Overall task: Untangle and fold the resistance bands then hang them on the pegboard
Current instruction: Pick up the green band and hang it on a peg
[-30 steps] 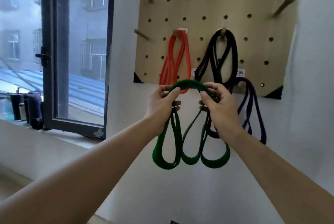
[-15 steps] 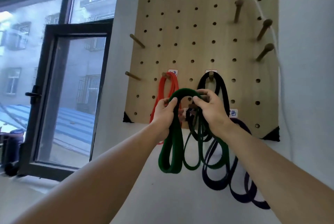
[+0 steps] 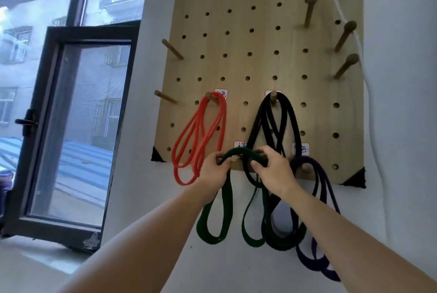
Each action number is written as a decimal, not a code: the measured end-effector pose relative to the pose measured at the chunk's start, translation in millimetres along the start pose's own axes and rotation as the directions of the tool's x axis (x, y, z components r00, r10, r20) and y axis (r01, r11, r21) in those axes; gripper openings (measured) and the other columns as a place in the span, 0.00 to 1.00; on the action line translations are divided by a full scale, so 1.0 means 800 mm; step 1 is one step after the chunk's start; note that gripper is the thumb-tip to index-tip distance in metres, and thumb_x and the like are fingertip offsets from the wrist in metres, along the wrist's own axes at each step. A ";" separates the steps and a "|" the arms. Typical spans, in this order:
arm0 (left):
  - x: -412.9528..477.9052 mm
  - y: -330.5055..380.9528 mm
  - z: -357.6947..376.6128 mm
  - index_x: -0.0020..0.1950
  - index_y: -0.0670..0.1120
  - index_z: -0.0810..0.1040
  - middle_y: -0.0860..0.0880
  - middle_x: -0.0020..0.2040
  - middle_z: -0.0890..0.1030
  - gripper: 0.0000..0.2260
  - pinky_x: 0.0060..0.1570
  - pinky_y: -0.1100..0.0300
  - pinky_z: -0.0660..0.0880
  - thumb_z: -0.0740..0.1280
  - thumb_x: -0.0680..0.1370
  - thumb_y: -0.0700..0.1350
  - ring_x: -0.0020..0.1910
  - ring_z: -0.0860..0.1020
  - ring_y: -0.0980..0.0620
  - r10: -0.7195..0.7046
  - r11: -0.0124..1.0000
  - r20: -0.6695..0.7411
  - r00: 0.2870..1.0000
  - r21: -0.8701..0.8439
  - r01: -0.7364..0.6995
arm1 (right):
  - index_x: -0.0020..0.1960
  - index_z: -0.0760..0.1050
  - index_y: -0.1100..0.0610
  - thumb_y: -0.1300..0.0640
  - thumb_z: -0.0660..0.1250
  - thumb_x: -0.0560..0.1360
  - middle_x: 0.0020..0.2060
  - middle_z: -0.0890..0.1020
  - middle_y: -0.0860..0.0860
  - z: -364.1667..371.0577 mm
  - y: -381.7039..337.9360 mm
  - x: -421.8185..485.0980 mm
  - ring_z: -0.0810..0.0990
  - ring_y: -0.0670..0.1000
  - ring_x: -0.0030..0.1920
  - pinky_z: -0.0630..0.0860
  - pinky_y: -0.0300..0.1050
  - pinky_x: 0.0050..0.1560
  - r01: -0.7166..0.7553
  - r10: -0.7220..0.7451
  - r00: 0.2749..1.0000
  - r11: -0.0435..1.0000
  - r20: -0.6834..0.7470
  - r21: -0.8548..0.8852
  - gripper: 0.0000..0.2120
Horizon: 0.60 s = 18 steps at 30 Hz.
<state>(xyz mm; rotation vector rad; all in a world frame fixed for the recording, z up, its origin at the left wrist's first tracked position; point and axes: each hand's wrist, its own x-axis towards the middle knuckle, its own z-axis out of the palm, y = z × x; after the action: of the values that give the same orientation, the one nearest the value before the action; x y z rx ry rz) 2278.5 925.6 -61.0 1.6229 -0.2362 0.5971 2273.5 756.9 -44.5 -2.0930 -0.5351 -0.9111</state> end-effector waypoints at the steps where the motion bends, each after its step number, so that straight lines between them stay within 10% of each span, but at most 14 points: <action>1: 0.000 -0.004 0.001 0.60 0.51 0.77 0.49 0.55 0.81 0.09 0.61 0.48 0.78 0.68 0.81 0.50 0.55 0.81 0.48 0.004 1.000 0.002 1.000 -0.008 -0.004 | 0.62 0.75 0.48 0.56 0.68 0.80 0.50 0.82 0.48 0.002 0.001 -0.004 0.81 0.49 0.50 0.78 0.46 0.51 0.015 -0.015 1.000 0.998 -0.004 -0.053 0.11; 6: 0.002 -0.005 -0.008 0.58 0.53 0.79 0.50 0.55 0.83 0.06 0.54 0.55 0.81 0.68 0.82 0.46 0.51 0.83 0.51 0.017 1.000 -0.001 1.000 0.009 -0.017 | 0.50 0.73 0.42 0.41 0.68 0.75 0.44 0.82 0.47 0.004 -0.002 -0.013 0.81 0.49 0.44 0.80 0.49 0.46 0.037 -0.038 0.999 0.987 -0.005 -0.156 0.09; 9: -0.006 0.001 -0.011 0.62 0.53 0.80 0.52 0.56 0.84 0.14 0.59 0.50 0.80 0.66 0.80 0.39 0.54 0.82 0.51 0.065 0.996 -0.012 0.998 0.054 -0.065 | 0.46 0.81 0.48 0.48 0.68 0.78 0.40 0.84 0.46 -0.006 -0.007 -0.008 0.82 0.48 0.44 0.80 0.52 0.52 0.019 -0.019 1.000 0.998 0.001 -0.057 0.06; 18: -0.030 -0.009 0.010 0.80 0.58 0.55 0.52 0.75 0.65 0.49 0.67 0.49 0.69 0.76 0.65 0.66 0.72 0.67 0.49 0.264 0.900 0.037 0.964 0.351 -0.260 | 0.73 0.74 0.48 0.64 0.69 0.79 0.63 0.78 0.53 -0.021 0.001 0.020 0.78 0.50 0.65 0.76 0.54 0.68 0.063 -0.076 0.969 0.996 0.236 0.063 0.25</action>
<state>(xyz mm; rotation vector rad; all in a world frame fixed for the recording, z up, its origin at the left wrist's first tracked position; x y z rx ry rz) 2263.4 914.4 -79.5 1.9507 -0.3588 0.8958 2277.3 744.4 -24.9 -2.1575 -0.7544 -0.6781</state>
